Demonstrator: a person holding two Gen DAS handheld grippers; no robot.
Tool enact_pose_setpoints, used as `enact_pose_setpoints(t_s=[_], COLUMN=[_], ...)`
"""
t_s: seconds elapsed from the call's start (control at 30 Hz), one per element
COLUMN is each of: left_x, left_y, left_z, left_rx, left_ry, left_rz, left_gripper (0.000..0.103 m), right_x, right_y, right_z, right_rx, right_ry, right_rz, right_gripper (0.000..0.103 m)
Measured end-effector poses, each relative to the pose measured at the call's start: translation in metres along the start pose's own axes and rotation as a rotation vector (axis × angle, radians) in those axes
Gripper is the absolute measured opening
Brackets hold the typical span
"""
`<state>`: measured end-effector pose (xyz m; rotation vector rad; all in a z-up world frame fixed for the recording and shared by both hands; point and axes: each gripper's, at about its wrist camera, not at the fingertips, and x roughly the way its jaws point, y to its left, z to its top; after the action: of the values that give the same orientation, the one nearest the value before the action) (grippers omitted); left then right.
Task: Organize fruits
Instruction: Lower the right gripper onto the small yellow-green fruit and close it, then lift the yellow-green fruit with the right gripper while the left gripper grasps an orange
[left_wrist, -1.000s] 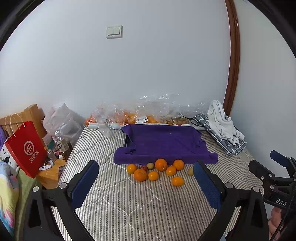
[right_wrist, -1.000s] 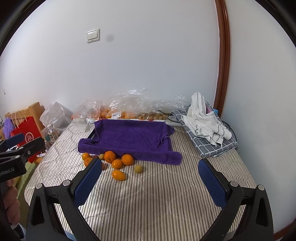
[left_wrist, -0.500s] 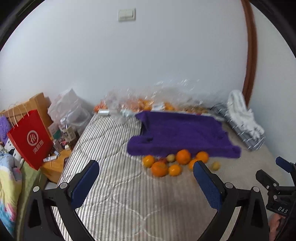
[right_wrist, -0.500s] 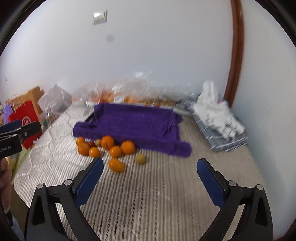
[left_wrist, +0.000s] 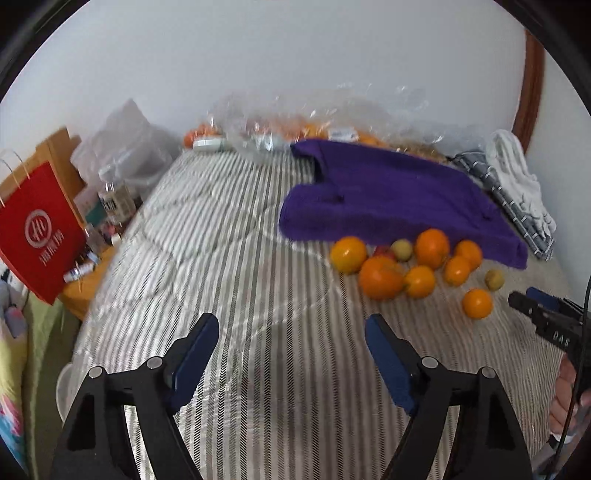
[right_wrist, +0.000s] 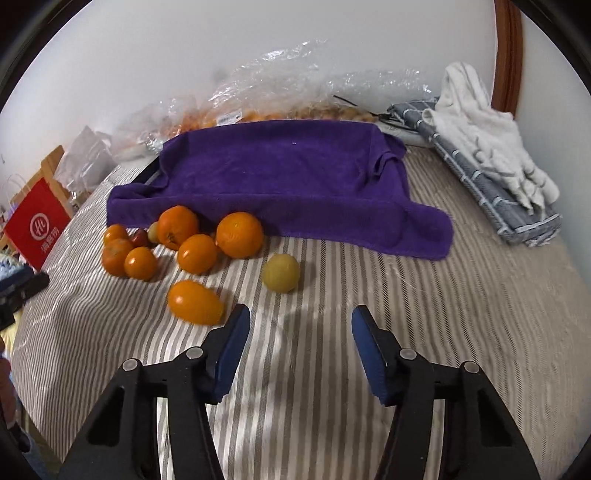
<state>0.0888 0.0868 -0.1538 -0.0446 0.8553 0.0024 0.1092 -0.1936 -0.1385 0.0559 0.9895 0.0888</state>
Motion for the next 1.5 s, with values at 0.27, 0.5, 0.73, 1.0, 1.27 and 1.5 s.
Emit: enact_pose_setpoints(t_s=[0.27,0.5,0.73,1.0,1.27,1.5], left_x=[0.026,0.036,0.038,0.038,0.036,0.057], left_y=[0.004,0.004,0.001,0.003,-0.008,-0.027], left_z=[-0.010,-0.016,-0.018,-0.018,0.007,0.031], left_rx=[-0.002,-0.029,-0.020,-0.024,0.056,0.116], left_ry=[0.043,0.041,0.040,0.041,0.078,0.097], left_rz=[0.011,0.020,0.030,0.020,0.032,0.029], left_gripper=[0.080,0.074,0.074,0.074,0.065,0.065], right_x=[0.034,0.042,0.043,0.041,0.032,0.018], right_y=[0.003,0.004,0.007,0.003,-0.014,-0.032], right_z=[0.015,0.018,0.017,0.014,0.009,-0.003], right_rx=[0.011,0.003,-0.016,-0.024,-0.003,0.012], right_ry=[0.026,-0.003,-0.005,-0.006,-0.030,-0.057], right_rz=[0.026,0.017,0.024,0.033,0.021,0.009], right_gripper=[0.051,0.048,0.037,0.029,0.028,0.028])
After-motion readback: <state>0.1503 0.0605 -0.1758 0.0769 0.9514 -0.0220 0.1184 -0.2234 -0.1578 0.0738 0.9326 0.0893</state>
